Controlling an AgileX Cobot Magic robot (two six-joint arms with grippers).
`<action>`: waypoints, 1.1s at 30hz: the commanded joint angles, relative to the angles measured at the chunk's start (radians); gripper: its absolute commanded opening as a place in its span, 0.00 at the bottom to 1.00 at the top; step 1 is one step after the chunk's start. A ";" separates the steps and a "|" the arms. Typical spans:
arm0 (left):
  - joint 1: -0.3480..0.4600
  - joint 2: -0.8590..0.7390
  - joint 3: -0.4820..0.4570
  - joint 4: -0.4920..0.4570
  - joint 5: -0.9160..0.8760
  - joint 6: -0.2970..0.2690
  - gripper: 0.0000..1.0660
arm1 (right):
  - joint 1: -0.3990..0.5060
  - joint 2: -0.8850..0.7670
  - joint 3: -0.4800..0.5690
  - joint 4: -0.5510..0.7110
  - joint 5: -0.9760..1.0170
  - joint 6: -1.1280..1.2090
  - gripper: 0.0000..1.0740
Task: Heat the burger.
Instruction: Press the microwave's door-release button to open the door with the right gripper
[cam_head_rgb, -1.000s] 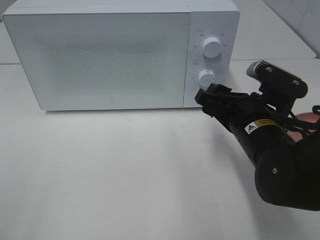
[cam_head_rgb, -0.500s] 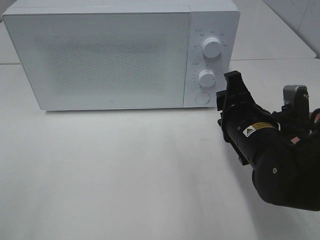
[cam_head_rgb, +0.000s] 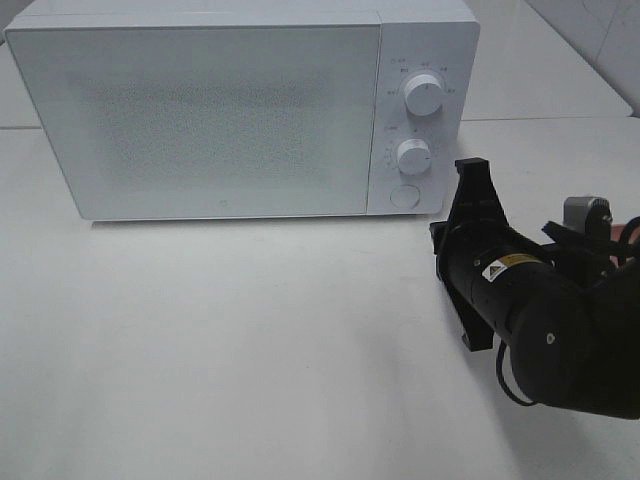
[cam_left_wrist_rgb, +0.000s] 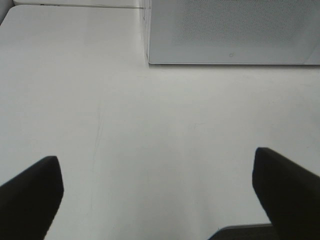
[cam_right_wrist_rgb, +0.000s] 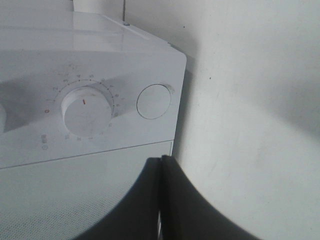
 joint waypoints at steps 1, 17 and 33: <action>-0.003 -0.007 0.003 -0.008 -0.005 0.002 0.92 | -0.041 -0.001 -0.023 -0.014 0.024 0.007 0.00; -0.003 -0.007 0.003 -0.008 -0.005 0.002 0.92 | -0.127 0.152 -0.165 -0.115 0.059 0.087 0.00; -0.003 -0.007 0.003 -0.008 -0.005 0.002 0.92 | -0.186 0.267 -0.335 -0.141 0.117 0.085 0.00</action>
